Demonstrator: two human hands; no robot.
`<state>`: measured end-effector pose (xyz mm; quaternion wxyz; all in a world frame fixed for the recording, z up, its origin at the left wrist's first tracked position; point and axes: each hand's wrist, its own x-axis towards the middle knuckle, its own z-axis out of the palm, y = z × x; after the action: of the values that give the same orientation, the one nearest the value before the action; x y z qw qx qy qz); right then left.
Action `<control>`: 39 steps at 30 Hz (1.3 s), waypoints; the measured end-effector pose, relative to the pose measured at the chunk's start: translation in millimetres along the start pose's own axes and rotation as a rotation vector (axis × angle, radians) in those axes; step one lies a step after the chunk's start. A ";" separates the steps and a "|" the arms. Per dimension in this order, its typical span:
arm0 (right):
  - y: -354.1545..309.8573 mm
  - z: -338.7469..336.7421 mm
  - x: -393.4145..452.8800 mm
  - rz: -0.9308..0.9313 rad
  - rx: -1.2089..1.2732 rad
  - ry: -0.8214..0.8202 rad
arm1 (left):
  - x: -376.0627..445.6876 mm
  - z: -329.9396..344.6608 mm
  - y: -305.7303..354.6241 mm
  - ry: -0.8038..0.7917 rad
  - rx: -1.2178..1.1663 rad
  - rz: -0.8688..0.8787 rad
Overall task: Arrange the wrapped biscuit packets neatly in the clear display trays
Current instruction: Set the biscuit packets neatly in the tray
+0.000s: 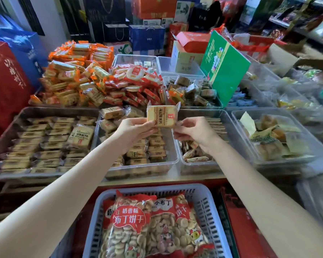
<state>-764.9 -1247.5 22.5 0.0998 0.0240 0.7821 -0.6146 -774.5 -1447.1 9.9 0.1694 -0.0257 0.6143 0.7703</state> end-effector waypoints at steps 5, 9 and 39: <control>13.8 -27.4 -23.6 0.035 0.001 -0.032 | -2.9 21.6 -5.5 0.047 0.314 -0.036; 16.9 -50.2 -33.1 0.029 -0.043 0.030 | -5.9 48.7 -14.6 0.046 0.326 -0.032; 219.8 -285.0 -233.3 0.333 0.286 0.788 | -1.5 352.9 -178.1 -0.614 0.835 0.075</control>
<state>-537.4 -898.7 -80.5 -0.1124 0.3955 0.6530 -0.6361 -661.5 -1076.9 -70.6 0.3098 0.2931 0.7918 0.4372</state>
